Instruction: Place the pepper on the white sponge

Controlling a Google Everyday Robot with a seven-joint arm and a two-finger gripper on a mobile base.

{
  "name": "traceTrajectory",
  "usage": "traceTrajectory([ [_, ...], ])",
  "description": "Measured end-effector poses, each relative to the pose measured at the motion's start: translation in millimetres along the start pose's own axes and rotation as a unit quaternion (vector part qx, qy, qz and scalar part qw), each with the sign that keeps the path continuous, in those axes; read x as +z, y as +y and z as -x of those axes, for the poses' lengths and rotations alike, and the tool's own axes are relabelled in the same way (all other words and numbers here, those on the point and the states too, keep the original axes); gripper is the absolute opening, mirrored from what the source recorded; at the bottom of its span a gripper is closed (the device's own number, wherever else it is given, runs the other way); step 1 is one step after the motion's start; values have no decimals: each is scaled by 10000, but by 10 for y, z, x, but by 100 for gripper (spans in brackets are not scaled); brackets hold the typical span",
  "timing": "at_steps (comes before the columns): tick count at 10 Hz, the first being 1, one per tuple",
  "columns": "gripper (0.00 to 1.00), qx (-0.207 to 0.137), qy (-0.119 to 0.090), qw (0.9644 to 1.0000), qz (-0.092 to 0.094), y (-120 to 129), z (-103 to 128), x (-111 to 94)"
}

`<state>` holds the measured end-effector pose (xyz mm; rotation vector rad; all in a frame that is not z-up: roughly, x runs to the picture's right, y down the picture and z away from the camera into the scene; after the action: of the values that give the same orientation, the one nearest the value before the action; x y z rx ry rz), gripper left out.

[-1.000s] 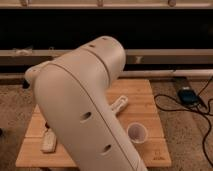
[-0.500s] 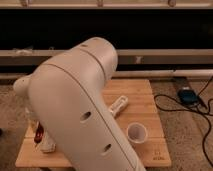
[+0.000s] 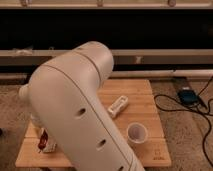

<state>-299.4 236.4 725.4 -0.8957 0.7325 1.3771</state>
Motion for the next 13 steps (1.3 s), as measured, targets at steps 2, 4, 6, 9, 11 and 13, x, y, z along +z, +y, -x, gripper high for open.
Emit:
traceTrajectory([
  [2, 52, 184, -45, 9998, 25, -31, 31, 64],
  [4, 70, 296, -173, 9994, 111, -21, 93, 74],
  [6, 80, 345, -230, 9990, 141, -28, 147, 71],
  [9, 80, 381, -192, 9989, 185, 14, 213, 133],
  [11, 80, 370, -123, 9990, 203, 25, 238, 164],
  [13, 80, 383, -93, 9990, 217, 31, 245, 167],
])
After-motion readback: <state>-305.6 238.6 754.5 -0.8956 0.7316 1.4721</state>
